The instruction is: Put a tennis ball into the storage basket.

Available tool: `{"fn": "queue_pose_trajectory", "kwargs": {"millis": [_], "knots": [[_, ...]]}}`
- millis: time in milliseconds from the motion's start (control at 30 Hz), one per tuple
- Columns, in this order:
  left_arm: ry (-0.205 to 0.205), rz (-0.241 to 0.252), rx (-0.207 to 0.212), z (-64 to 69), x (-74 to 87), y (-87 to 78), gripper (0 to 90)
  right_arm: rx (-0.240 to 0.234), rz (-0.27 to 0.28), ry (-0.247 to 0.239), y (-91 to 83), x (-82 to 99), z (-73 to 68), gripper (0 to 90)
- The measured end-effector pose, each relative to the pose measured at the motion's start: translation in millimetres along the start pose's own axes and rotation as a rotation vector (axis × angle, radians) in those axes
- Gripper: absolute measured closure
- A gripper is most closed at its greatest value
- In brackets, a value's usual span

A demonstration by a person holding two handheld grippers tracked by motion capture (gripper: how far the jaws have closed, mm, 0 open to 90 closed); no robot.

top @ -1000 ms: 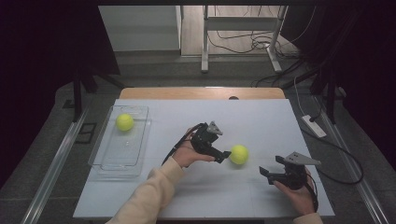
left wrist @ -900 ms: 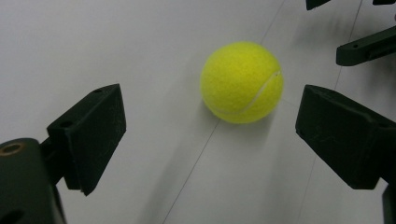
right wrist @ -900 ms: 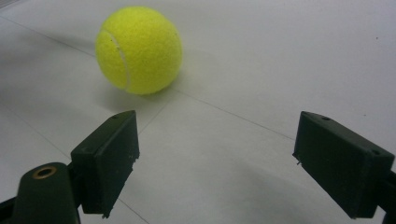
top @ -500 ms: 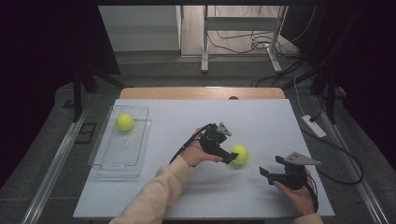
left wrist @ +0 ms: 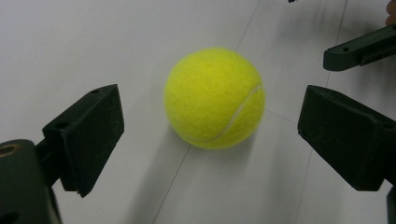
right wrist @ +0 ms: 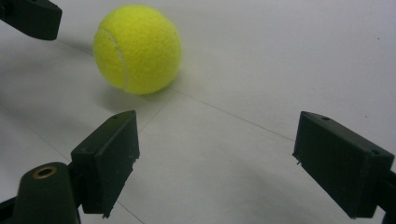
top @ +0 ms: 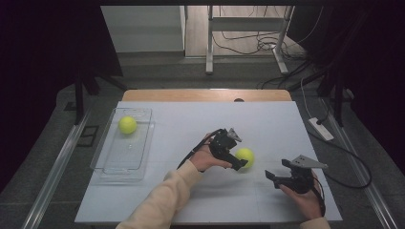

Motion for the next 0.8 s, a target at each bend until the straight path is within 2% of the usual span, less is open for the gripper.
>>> {"fn": "queue_pose_trajectory", "kwargs": {"millis": [500, 800], "knots": [[0.02, -0.032, 0.022, 2.3, -6.5, 19.5, 8.2, -0.004, 0.003, 0.008, -0.2, 0.1, 1.3, 14.4], [0.019, -0.06, 0.024, 1.3, -8.7, 32.0, 8.2, -0.001, 0.002, 0.005, -0.1, 0.5, 2.2, 14.4]]}}
Point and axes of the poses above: each handheld gripper's, and its own axes: y roughly forward along the jaws, x roughly out of its underside, z roughly to its right, the point moved 2 cm from there along y, roughly forward along the jaws, and after that the axes turned 10 degrees about x, right-handed, at the moved point
